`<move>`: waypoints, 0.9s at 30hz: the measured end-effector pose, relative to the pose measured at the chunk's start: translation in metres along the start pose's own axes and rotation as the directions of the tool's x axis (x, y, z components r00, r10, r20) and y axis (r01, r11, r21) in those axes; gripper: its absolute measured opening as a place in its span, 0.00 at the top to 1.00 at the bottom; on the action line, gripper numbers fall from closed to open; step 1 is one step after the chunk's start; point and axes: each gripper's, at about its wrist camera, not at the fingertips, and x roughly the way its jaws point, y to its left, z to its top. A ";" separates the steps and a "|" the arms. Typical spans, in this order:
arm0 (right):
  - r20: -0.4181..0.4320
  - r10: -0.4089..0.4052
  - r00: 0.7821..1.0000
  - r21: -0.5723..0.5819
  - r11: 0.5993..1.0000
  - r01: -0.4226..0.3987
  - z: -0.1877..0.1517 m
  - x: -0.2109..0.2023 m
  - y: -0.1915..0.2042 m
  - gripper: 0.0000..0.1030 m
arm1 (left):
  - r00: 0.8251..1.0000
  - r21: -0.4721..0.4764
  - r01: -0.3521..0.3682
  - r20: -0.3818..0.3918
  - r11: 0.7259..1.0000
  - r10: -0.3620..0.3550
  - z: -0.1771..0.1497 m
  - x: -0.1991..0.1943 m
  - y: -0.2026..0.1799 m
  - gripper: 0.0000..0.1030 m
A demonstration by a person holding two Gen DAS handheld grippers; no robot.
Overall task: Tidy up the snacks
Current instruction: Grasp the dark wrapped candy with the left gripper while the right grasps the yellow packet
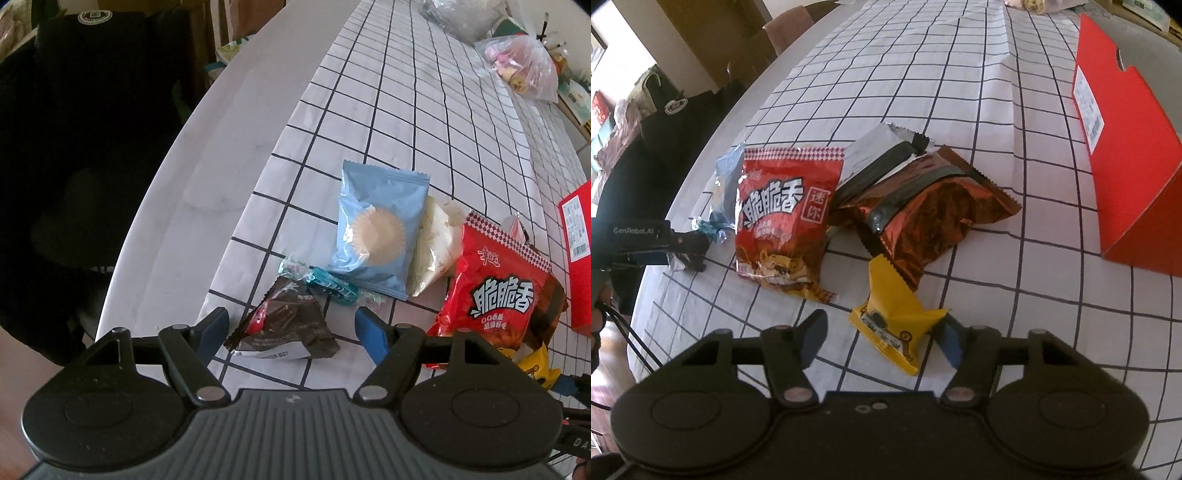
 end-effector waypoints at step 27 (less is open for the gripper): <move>0.072 0.051 0.996 0.022 0.998 -0.053 -0.016 -0.031 -0.004 0.72 | 1.000 -0.044 0.004 -0.011 0.999 -0.004 -0.012 -0.014 0.007 0.67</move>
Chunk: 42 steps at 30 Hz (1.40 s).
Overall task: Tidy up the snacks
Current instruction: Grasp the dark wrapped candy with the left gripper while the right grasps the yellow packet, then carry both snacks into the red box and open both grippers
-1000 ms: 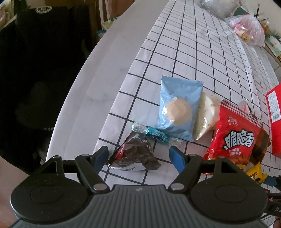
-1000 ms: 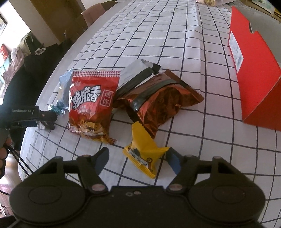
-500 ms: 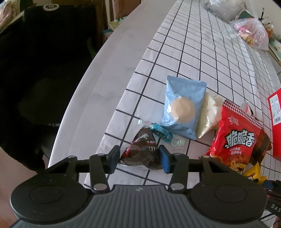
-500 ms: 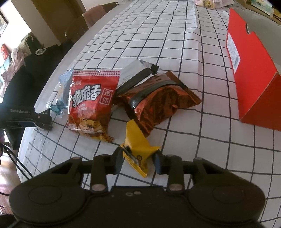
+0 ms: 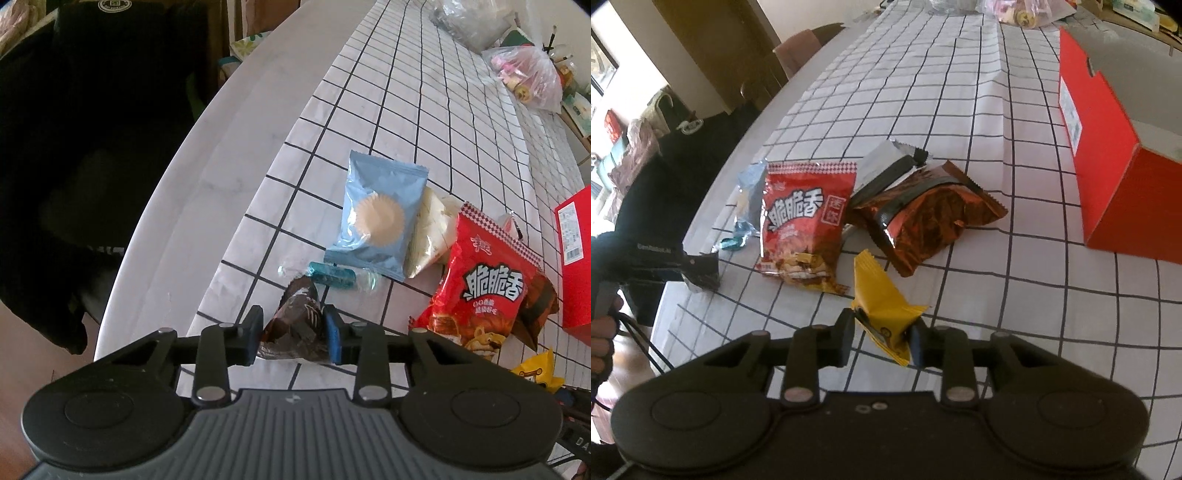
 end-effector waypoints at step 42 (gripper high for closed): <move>0.308 -0.100 0.946 0.099 0.992 0.073 0.028 -0.150 -0.098 0.72 | 0.953 0.370 0.249 0.072 0.895 -0.294 0.003 -0.101 -0.221 0.68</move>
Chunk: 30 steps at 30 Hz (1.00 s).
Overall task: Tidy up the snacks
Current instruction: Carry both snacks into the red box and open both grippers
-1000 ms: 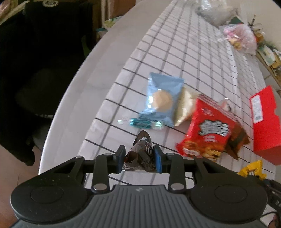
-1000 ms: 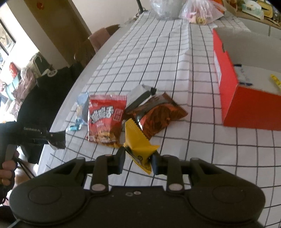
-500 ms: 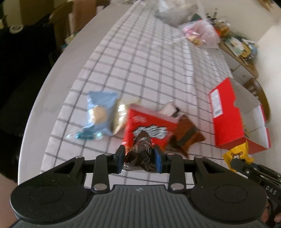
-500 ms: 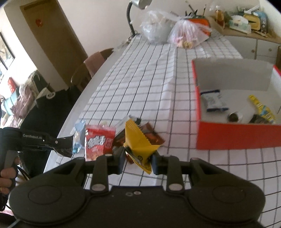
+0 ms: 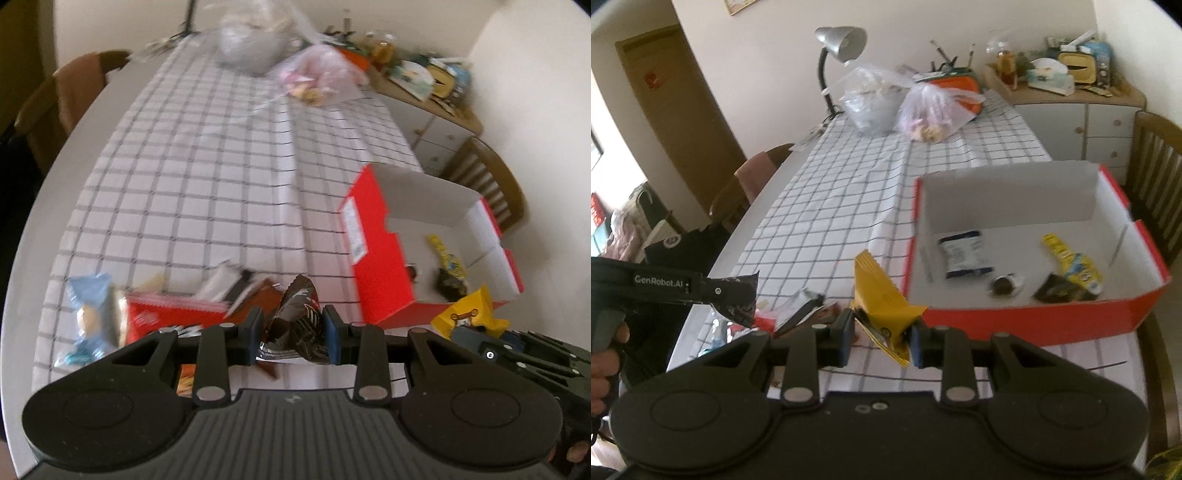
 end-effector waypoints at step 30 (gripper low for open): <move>-0.044 -0.140 0.989 0.029 0.990 0.141 0.047 0.014 -0.164 0.72 | 0.999 0.177 0.005 -0.046 0.984 0.004 0.043 0.100 -0.188 0.68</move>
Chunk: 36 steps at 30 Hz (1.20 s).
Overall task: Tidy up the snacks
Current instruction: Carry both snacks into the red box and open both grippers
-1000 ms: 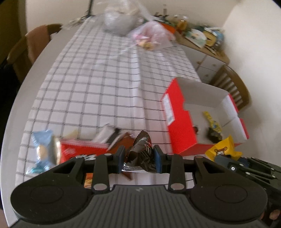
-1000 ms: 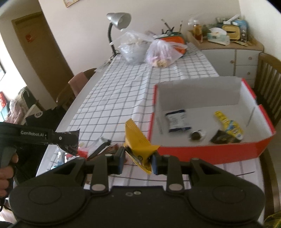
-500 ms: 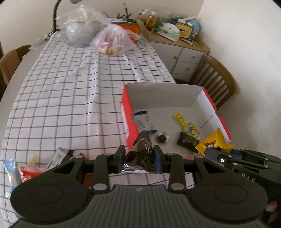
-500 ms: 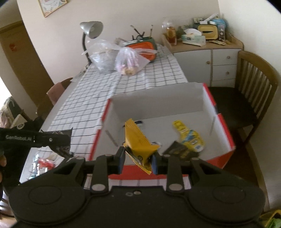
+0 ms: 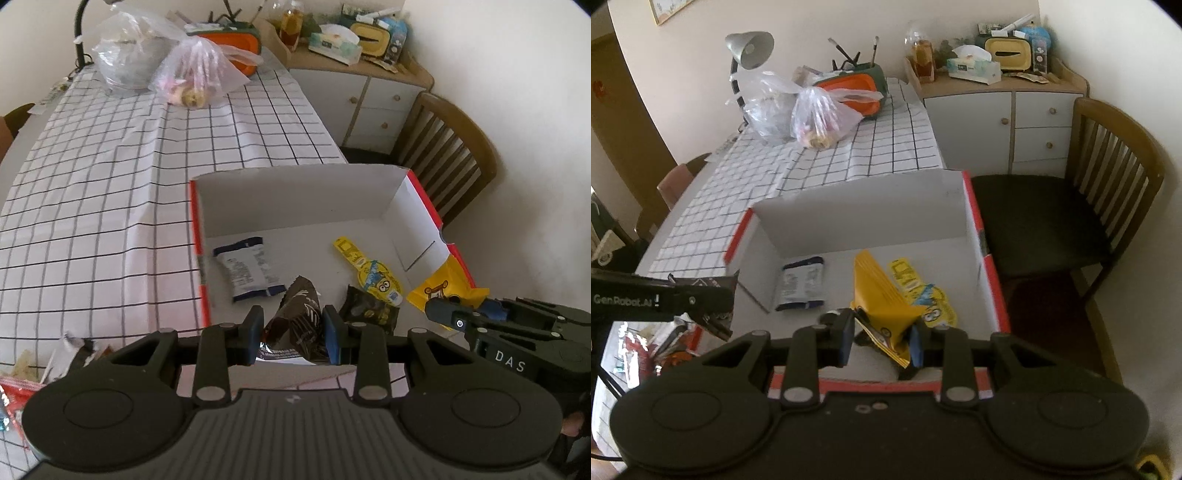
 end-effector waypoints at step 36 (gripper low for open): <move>-0.194 -0.021 0.981 -0.107 0.994 0.000 0.015 0.098 -0.004 0.67 | 0.975 -0.016 -0.095 -0.202 0.995 0.090 0.027 0.127 -0.010 0.67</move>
